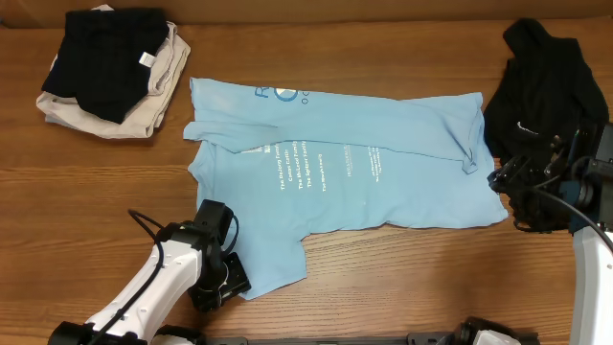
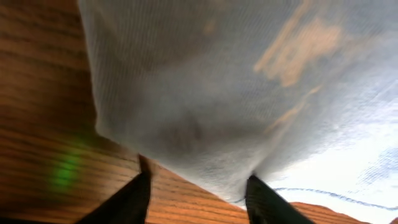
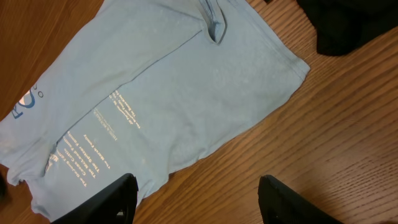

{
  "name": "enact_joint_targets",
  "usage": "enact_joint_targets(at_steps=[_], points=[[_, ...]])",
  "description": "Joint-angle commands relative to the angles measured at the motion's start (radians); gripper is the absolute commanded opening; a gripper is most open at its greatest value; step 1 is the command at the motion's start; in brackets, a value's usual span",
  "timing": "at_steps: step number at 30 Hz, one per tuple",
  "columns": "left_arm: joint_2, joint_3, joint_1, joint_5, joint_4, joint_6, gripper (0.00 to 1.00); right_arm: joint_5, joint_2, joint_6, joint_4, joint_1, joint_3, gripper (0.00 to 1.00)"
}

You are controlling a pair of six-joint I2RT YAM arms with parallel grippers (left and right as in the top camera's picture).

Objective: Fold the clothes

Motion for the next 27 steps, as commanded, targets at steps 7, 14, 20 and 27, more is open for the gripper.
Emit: enact_joint_targets(at_steps=[7,14,20,27], points=[[-0.013,-0.005,-0.007,0.013,0.097,-0.023,0.47,-0.005,-0.005,-0.002,0.006,0.003,-0.006,0.66],[-0.013,-0.005,-0.007,0.004,0.142,-0.029,0.38,-0.005,-0.005,-0.002,0.006,0.003,-0.006,0.66],[-0.013,-0.005,-0.007,0.005,0.145,-0.028,0.11,-0.004,-0.005,-0.003,0.006,0.003,-0.006,0.66],[-0.013,0.079,0.005,0.004,0.103,0.064,0.04,-0.005,-0.005,-0.002,0.006,0.003,-0.006,0.62]])
